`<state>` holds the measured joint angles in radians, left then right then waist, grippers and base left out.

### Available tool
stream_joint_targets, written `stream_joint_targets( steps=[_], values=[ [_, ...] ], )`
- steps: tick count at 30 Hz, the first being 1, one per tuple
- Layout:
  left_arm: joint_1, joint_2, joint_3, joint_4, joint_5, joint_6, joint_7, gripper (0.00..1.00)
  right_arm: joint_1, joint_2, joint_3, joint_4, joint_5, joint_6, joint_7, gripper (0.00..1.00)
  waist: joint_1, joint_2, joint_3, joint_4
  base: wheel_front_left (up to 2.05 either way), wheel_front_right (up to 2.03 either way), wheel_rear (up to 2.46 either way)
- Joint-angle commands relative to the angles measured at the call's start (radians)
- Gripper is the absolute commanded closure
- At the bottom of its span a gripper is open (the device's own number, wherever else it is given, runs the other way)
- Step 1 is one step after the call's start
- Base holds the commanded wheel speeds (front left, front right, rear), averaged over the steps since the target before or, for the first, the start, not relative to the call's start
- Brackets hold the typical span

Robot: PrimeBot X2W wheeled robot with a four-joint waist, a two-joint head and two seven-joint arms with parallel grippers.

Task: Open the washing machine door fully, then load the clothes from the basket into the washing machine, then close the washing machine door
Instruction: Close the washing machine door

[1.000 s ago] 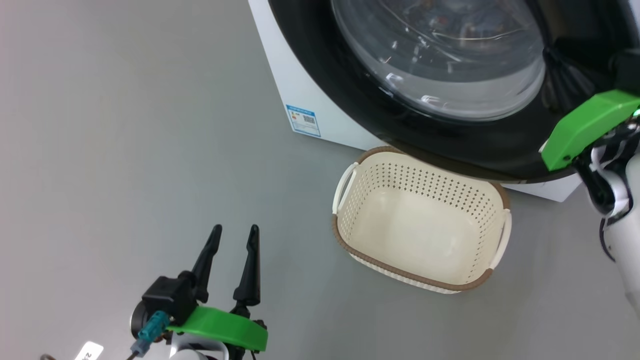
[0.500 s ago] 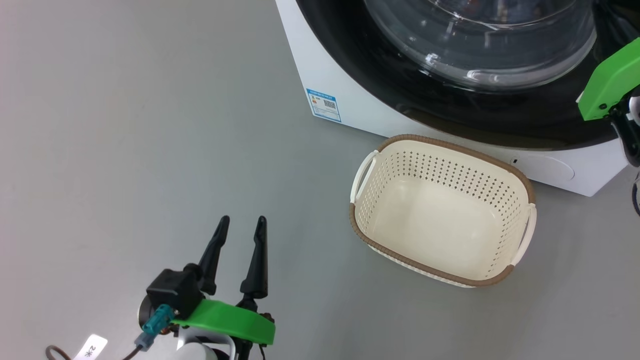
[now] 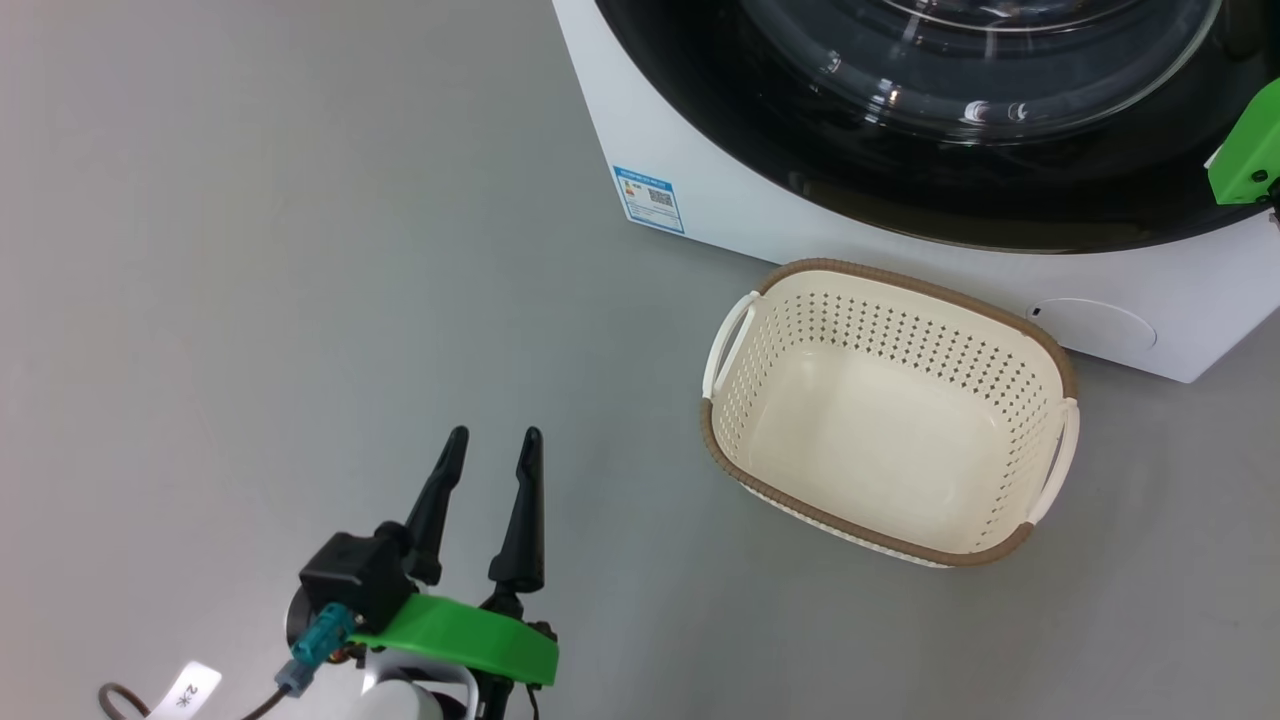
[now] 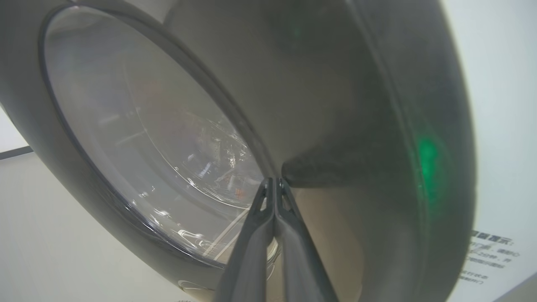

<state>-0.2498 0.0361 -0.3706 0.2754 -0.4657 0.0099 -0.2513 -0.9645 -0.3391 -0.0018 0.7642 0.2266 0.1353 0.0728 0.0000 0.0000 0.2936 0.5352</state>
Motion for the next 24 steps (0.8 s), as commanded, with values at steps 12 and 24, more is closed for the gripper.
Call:
stream_joint_targets(
  steps=[12,24],
  values=[
    [-0.027,0.014,0.040,-0.011,0.002,0.015,-0.010,0.00,0.011,0.038,0.072,0.010,0.023,-0.005,-0.071,1.00,0.0000,0.0000,-0.040,-0.003,0.00,0.00,0.00],
    [-0.021,0.014,0.068,0.010,0.045,0.006,-0.010,0.00,0.244,0.083,0.153,-0.136,0.099,-0.005,-0.171,1.00,0.0000,0.0000,-0.119,-0.102,0.00,0.00,0.00]
  ],
)
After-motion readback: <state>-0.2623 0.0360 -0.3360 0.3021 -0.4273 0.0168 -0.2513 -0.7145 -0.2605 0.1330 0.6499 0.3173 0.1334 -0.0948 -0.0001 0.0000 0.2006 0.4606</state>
